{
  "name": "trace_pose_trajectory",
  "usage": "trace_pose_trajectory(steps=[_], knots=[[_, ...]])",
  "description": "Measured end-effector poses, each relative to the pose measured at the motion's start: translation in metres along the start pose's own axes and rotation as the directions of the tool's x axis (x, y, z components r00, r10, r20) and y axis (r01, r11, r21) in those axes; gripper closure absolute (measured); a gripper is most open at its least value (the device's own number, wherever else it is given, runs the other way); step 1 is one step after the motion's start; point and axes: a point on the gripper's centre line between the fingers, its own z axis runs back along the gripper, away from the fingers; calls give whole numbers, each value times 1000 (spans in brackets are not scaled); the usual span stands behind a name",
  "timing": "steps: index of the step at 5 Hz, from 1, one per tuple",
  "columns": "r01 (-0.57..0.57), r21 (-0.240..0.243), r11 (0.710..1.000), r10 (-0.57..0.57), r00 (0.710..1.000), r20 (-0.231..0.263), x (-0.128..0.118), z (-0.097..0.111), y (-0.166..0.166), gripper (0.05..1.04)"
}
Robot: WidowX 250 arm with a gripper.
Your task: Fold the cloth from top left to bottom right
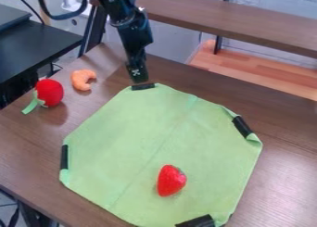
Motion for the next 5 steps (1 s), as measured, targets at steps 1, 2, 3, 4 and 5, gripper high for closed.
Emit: trace_pose_trajectory(steps=[1, 2, 3, 4, 5], knots=[[-16, 30, 999, 17, 1000, -25, -1, -8, 17, 84], [-24, 28, 999, 26, 999, -40, -2, -24, 27, 84], [-27, 27, 999, 28, 997, -66, -6, -40, 34, 84], [-24, 67, 997, 28, 997, -66, -5, -38, 44, 84], [-23, 80, 997, 29, 996, -82, -8, -47, 49, 84]])
